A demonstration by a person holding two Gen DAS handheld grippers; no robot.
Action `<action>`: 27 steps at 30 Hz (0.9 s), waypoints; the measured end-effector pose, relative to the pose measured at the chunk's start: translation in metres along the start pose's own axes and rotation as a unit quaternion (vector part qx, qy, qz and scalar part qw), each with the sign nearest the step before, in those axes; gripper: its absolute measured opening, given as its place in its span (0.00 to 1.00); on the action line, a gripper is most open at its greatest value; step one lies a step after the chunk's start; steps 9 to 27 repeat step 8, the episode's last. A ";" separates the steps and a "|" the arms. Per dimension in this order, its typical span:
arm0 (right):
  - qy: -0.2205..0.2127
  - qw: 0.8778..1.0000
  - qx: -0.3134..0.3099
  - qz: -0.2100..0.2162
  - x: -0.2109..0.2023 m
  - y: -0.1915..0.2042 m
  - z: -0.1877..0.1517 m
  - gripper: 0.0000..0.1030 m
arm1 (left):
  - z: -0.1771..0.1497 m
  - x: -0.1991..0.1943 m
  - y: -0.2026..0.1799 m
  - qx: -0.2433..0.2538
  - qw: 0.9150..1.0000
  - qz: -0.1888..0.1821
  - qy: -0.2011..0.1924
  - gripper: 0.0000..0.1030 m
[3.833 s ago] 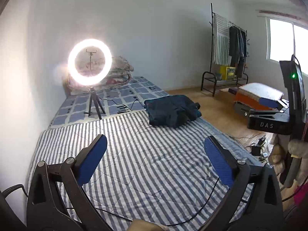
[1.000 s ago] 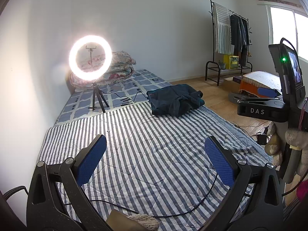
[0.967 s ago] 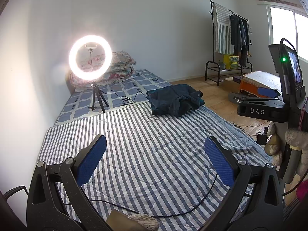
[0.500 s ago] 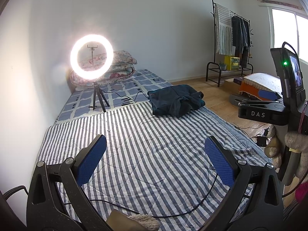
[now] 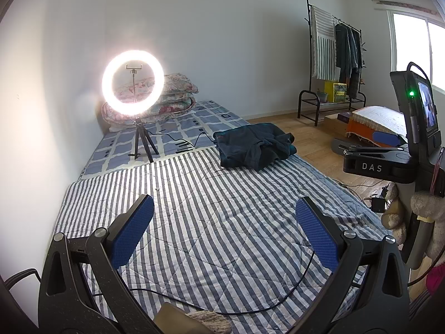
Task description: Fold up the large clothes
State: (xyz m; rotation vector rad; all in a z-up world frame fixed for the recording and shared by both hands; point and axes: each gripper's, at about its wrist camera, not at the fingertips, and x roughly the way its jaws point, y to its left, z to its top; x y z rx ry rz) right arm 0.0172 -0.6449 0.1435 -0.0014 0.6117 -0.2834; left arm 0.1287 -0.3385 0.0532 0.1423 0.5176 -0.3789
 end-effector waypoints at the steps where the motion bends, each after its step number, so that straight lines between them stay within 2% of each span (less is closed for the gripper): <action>1: 0.000 1.000 0.000 0.000 0.000 0.000 0.000 1.00 | 0.000 0.000 0.000 0.000 1.000 0.000 -0.001 1.00; 6: 0.002 1.000 -0.003 0.001 0.001 0.000 -0.001 1.00 | 0.000 -0.004 -0.006 0.014 1.000 0.007 -0.017 1.00; 27: 0.001 1.000 -0.003 0.003 0.002 0.000 -0.001 1.00 | 0.002 -0.004 -0.006 0.012 1.000 0.008 -0.015 1.00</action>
